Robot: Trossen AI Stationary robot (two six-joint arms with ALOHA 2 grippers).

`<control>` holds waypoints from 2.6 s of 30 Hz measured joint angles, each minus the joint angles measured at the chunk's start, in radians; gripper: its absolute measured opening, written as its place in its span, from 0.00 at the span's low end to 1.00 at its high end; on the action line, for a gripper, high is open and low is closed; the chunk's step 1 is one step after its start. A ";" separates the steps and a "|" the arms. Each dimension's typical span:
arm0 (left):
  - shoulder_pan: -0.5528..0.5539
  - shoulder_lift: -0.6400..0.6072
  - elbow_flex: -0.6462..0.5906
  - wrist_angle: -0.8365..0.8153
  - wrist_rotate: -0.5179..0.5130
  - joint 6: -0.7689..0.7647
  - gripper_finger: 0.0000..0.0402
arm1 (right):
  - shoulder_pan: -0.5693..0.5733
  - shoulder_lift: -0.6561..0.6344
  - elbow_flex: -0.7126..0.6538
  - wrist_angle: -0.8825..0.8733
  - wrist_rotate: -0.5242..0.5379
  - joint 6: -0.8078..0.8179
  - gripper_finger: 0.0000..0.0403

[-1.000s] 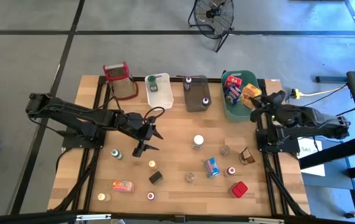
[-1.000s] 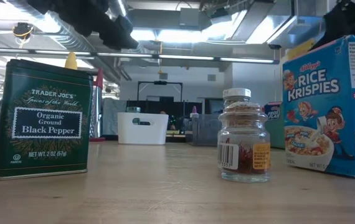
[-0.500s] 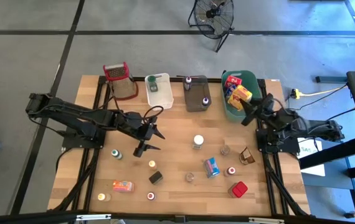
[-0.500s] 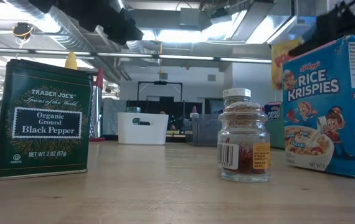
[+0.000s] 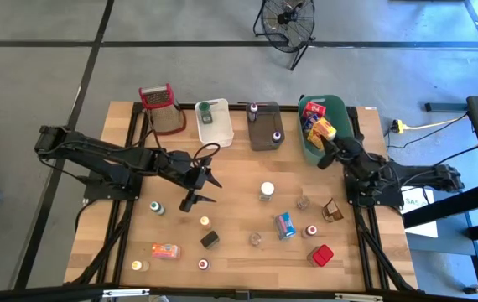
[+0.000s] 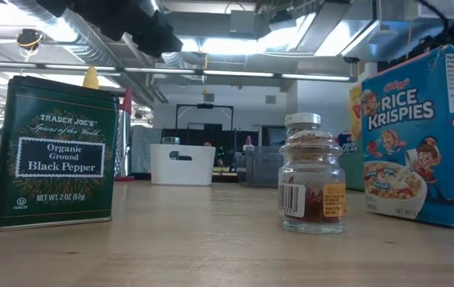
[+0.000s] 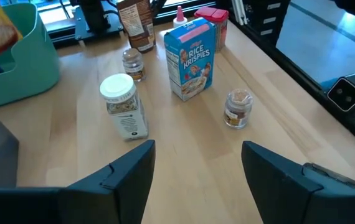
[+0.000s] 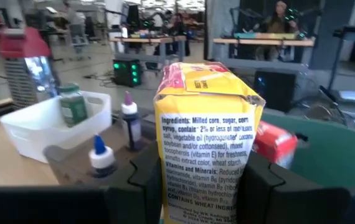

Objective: Pick & Place Kitchen Items
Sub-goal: Put the yellow cereal box into the green bin

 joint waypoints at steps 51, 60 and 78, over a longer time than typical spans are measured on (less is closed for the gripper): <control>0.000 0.000 0.000 0.000 0.000 0.024 0.58 | -0.490 0.414 -0.037 0.288 -0.479 -0.005 0.36; 0.000 0.000 0.000 0.000 0.000 0.023 0.58 | -0.490 0.421 -0.037 0.294 -0.481 -0.011 0.43; 0.000 0.139 0.000 0.093 0.000 0.024 0.58 | -0.490 0.421 -0.038 0.290 -0.481 -0.003 0.49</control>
